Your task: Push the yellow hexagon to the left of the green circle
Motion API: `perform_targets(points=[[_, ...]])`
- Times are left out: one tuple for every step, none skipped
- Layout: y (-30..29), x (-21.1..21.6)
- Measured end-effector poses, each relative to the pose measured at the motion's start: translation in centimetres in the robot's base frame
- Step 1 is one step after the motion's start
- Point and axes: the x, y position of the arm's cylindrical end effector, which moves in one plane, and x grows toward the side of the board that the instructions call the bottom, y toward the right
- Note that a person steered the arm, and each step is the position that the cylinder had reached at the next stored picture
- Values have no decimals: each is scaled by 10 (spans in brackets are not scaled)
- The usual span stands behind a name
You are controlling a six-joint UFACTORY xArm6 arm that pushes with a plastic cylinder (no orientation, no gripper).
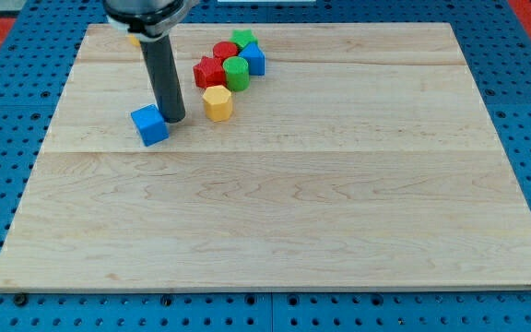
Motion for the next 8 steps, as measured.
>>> perform_targets(points=[[27,-19],[80,-25],[104,-16],[106,-2],[110,-15],[124,-27],[133,-30],[134,-33]])
